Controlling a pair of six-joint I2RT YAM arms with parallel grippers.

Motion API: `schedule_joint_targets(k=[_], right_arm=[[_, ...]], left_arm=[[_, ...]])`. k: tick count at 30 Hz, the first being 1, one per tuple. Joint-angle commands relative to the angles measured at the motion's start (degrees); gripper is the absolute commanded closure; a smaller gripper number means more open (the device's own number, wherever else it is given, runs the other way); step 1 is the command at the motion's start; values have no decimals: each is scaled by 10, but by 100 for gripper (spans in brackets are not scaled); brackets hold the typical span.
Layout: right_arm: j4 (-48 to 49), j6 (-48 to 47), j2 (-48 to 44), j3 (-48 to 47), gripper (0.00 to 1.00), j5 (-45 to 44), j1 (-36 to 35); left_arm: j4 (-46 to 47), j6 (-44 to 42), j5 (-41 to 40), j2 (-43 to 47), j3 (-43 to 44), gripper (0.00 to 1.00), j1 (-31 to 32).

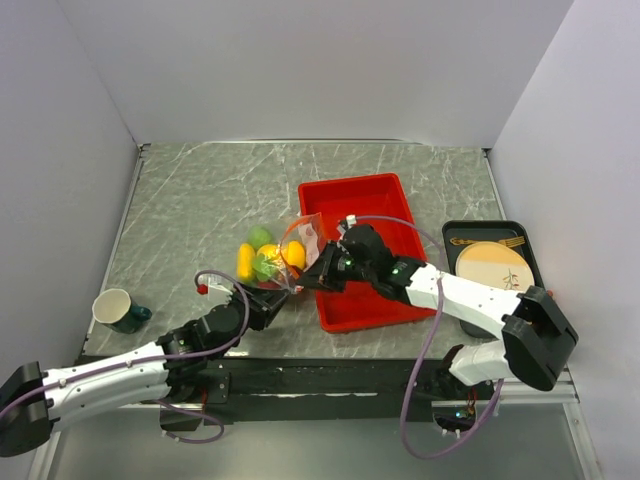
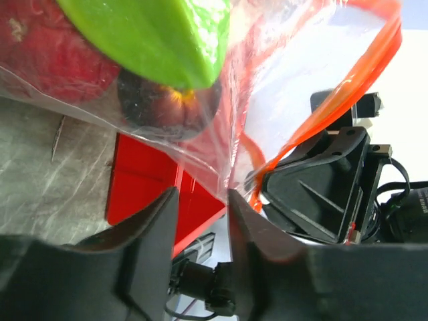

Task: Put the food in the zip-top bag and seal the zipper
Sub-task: Zip the zipper food storage bag at the center of the board.

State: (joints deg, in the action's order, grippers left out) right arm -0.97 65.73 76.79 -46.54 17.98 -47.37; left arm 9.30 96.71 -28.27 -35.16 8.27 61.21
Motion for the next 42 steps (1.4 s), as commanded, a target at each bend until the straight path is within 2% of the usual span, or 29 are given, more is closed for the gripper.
schedule_joint_targets(k=[1, 7, 13, 21, 24, 29, 33, 36, 42], right_arm=[[68, 39, -48, 27, 98, -29, -5], [63, 79, -47, 38, 100, -19, -26], [61, 107, -41, 56, 100, 10, -42], [46, 131, -73, 83, 100, -24, -60], [70, 142, -70, 93, 100, -31, -61], [98, 156, -63, 101, 100, -50, -62], [111, 157, -51, 99, 100, -56, -60], [106, 154, -45, 95, 100, -56, -60], [106, 153, -42, 96, 100, -55, -60]], left_arm=[[3, 1, 1, 11, -3, 54, 2], [30, -7, 7, -15, -1, 48, 1], [31, -25, 7, -29, 17, 47, 1], [37, -6, -7, 1, -4, 45, 1], [33, 0, 5, -8, 6, 45, 1], [-15, 29, 30, -8, 15, 45, 1], [-12, 38, 37, 15, 0, 44, 4], [-1, 36, 42, 18, -6, 37, 4], [26, 38, 59, -11, -4, 40, 4]])
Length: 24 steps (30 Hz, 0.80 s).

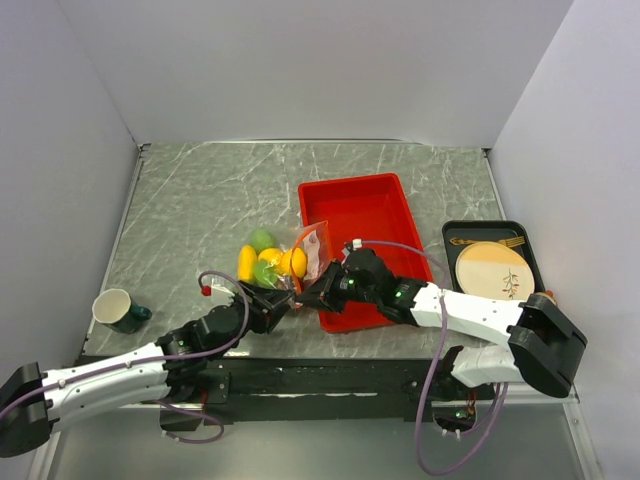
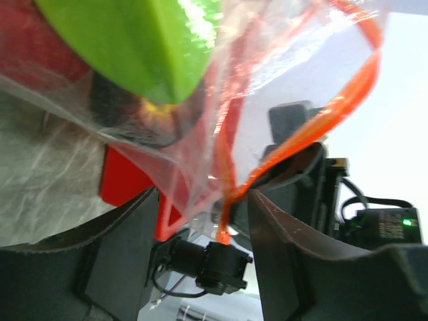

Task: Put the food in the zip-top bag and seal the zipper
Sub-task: Zip the zipper food storage bag at the center of the board.

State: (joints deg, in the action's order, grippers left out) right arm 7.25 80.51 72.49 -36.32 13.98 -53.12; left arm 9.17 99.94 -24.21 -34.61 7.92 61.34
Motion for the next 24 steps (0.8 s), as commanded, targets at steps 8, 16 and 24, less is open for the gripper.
schedule_joint_targets(k=[8, 16, 24], right_arm=[[15, 2, -15, 5, 100, -26, -2], [13, -4, -8, 5, 100, -4, -3], [16, 1, -23, 19, 100, -4, -7]], left_arm=[[54, 25, 26, -27, -9, 51, 4], [74, 21, 17, -56, 6, 67, 4], [75, 28, 10, -60, 3, 84, 4]])
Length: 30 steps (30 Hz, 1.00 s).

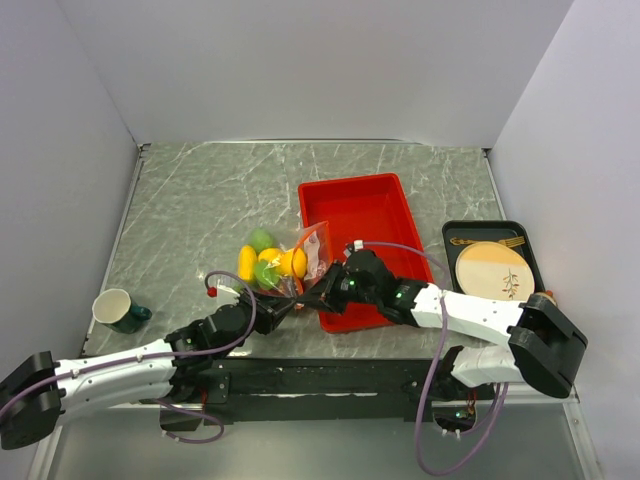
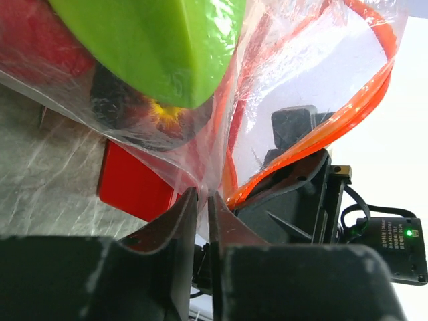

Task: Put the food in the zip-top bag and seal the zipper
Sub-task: Zip the zipper food storage bag at the center of the board.

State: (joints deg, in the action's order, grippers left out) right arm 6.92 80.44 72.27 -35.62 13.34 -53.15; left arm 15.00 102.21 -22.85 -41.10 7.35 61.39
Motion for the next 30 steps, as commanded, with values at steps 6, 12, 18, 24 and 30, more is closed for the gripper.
schedule_joint_targets(k=[6, 12, 18, 24, 30], right_arm=[[-17, -18, -20, 5, 100, 6, -11], [-58, -45, -13, -29, 100, -9, -10], [-115, -86, 3, -80, 100, -38, 1], [-110, -102, 9, -87, 100, -29, 24], [-126, -130, 16, -102, 100, -11, 54]], left_arm=[[7, -4, -20, 19, 9, 99, 3], [-7, -35, -15, 31, 13, 99, 3], [-1, -71, 13, 60, -3, 99, 3], [27, -90, 58, 55, -21, 99, 3], [61, -106, 86, 37, -31, 99, 3]])
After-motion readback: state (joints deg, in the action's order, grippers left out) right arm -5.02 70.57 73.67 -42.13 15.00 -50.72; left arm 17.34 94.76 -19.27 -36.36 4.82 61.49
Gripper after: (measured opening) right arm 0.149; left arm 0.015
